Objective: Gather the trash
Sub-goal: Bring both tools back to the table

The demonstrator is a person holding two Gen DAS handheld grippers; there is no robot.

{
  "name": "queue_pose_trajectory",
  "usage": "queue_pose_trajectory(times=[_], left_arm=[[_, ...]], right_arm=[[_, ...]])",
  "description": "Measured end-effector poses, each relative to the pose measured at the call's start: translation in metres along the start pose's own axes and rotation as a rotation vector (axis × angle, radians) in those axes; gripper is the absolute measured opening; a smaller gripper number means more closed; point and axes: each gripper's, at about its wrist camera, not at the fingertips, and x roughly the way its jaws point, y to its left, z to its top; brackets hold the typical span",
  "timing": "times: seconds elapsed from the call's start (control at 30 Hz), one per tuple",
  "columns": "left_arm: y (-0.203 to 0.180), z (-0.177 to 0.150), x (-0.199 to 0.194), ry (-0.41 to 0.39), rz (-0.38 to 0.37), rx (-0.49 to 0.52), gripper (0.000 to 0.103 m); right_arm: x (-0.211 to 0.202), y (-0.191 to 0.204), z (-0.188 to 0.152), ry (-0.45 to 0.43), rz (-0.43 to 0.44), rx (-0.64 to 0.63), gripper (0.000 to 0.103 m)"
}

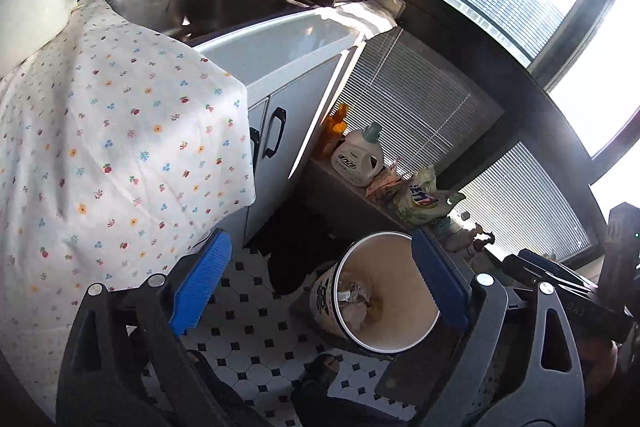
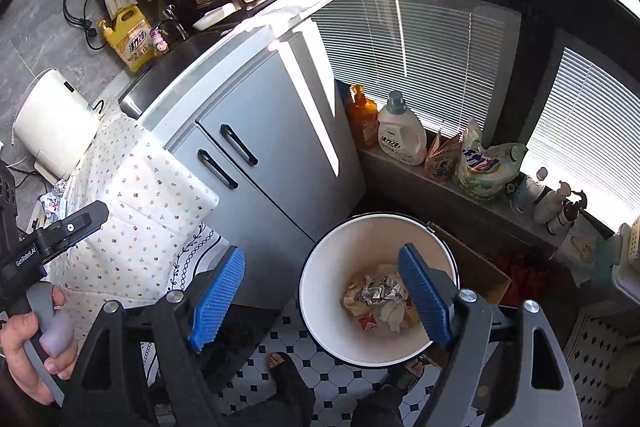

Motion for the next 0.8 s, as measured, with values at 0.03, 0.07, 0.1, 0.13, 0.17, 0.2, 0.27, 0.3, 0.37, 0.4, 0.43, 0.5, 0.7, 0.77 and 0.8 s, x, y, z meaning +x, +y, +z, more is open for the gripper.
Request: queue_pose_trajectory(times=[0.03, 0.07, 0.1, 0.13, 0.17, 0.2, 0.27, 0.3, 0.37, 0.4, 0.43, 0.5, 0.7, 0.77, 0.8], left_arm=[[0.011, 0.002, -0.008, -0.016, 0.014, -0.013, 0.092], [0.020, 0.003, -0.015, -0.030, 0.026, -0.027, 0.092], [0.030, 0.005, -0.023, -0.045, 0.037, -0.041, 0.092], [0.041, 0.007, -0.031, -0.060, 0.048, -0.056, 0.092], [0.050, 0.008, -0.038, -0.074, 0.058, -0.071, 0.093], [0.061, 0.008, -0.045, -0.088, 0.069, -0.085, 0.093], [0.080, 0.009, -0.059, -0.112, 0.089, -0.111, 0.094], [0.090, 0.009, -0.065, -0.124, 0.099, -0.123, 0.094], [0.109, 0.009, -0.076, -0.143, 0.119, -0.148, 0.096], [0.119, 0.008, -0.082, -0.153, 0.131, -0.161, 0.096], [0.129, 0.007, -0.087, -0.160, 0.142, -0.174, 0.096], [0.150, 0.005, -0.098, -0.180, 0.160, -0.203, 0.096], [0.213, 0.000, -0.128, -0.236, 0.209, -0.283, 0.096], [0.232, -0.001, -0.135, -0.247, 0.222, -0.301, 0.096], [0.242, -0.001, -0.138, -0.251, 0.227, -0.307, 0.096]], right_arm=[[0.000, 0.010, 0.003, -0.007, 0.009, -0.013, 0.084], [0.000, 0.021, 0.006, -0.015, 0.019, -0.026, 0.085], [0.000, 0.033, 0.010, -0.024, 0.028, -0.040, 0.088], [0.001, 0.043, 0.013, -0.031, 0.037, -0.053, 0.089], [0.001, 0.054, 0.015, -0.037, 0.047, -0.067, 0.090], [0.002, 0.065, 0.018, -0.042, 0.056, -0.082, 0.091], [0.003, 0.087, 0.023, -0.051, 0.071, -0.106, 0.094], [0.004, 0.098, 0.024, -0.056, 0.078, -0.117, 0.095], [0.008, 0.119, 0.027, -0.057, 0.092, -0.138, 0.095], [0.011, 0.129, 0.029, -0.056, 0.099, -0.148, 0.095], [0.014, 0.140, 0.029, -0.053, 0.106, -0.159, 0.095], [0.020, 0.161, 0.030, -0.047, 0.120, -0.182, 0.095], [0.036, 0.223, 0.028, -0.032, 0.153, -0.243, 0.095], [0.041, 0.242, 0.028, -0.029, 0.162, -0.257, 0.095], [0.043, 0.251, 0.027, -0.029, 0.165, -0.264, 0.095]])
